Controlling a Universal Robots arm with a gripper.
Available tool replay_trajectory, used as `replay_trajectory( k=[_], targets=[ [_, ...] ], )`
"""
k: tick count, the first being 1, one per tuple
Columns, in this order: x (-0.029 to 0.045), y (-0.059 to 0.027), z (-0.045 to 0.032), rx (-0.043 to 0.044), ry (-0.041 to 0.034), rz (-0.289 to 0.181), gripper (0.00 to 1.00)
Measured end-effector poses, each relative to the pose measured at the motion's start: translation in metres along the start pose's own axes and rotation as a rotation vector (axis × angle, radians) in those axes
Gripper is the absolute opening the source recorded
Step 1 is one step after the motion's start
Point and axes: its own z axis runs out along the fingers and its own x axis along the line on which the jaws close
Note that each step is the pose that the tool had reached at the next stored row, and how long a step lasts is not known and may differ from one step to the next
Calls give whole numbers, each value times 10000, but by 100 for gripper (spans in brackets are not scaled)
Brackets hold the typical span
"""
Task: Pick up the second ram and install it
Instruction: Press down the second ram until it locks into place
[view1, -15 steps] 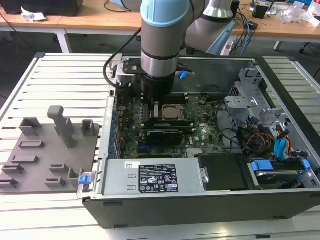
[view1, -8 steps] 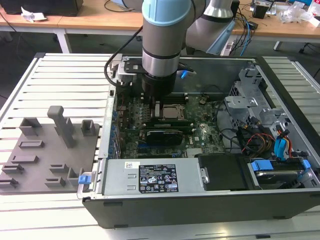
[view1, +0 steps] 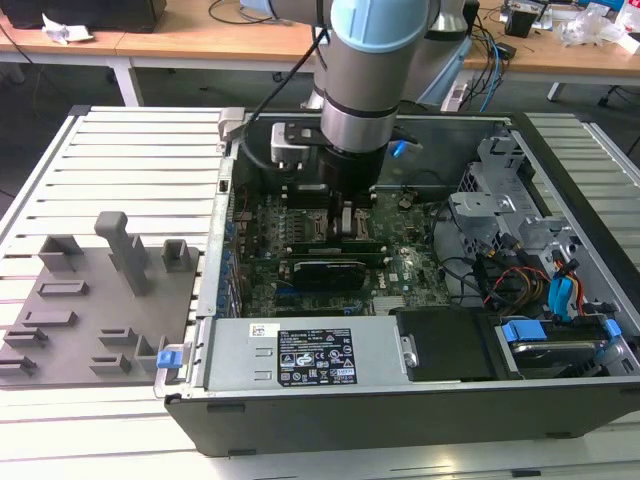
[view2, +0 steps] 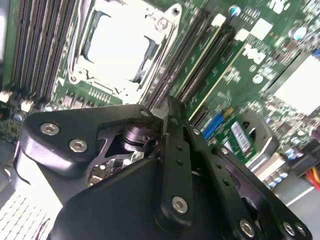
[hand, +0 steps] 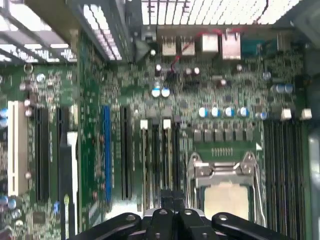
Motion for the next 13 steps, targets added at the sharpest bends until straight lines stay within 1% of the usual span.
replay_trajectory(
  k=[1, 2, 5, 7, 13],
  targets=[
    [-3, -57, -18, -4, -2, -2, 11],
    [-7, -85, -48, -5, -1, -1, 11],
    [-14, -100, -120, -5, -1, -1, 11],
    [-15, -99, -152, -5, -1, -1, 11],
    [-15, -99, -162, -5, -1, -1, 11]
  ],
)
